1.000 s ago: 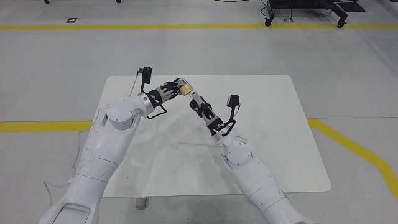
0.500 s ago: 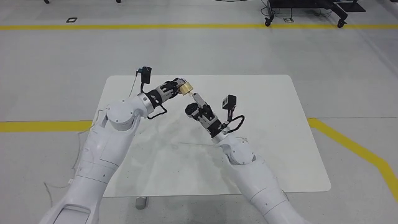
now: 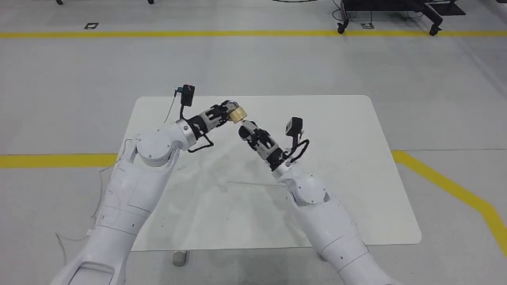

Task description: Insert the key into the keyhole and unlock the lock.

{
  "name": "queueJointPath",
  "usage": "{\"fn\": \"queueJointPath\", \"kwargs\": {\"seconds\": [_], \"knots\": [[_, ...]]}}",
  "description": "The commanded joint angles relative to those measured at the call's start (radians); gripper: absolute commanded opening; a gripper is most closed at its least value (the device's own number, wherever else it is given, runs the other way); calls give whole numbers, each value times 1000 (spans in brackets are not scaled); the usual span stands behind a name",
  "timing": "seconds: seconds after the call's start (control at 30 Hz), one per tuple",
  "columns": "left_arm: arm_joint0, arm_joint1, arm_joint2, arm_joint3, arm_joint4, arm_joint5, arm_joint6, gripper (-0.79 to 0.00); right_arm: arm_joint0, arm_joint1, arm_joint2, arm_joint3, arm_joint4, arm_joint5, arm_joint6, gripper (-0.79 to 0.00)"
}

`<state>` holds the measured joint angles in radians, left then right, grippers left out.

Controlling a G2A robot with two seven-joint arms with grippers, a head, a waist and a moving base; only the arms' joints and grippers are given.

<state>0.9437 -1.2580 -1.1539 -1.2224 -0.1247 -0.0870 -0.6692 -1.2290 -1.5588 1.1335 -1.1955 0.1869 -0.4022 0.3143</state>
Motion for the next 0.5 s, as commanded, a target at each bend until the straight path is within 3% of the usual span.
{"fn": "queueJointPath", "kwargs": {"seconds": [0.0, 0.1, 0.27, 0.47], "knots": [[2, 0, -1, -2, 4, -1, 2, -785, 3, 0, -3, 3, -2, 2, -4, -650], [4, 1, 1, -6, 7, -1, 2, -785, 4, 0, -6, 5, -1, 0, -8, -785], [5, 1, 1, -9, 11, -4, 0, -785, 7, -2, -9, 10, 70, 8, 26, -785], [6, 1, -1, -10, -2, -18, -11, -785, 14, -7, 4, 30, 334, 72, 185, -785]]}}
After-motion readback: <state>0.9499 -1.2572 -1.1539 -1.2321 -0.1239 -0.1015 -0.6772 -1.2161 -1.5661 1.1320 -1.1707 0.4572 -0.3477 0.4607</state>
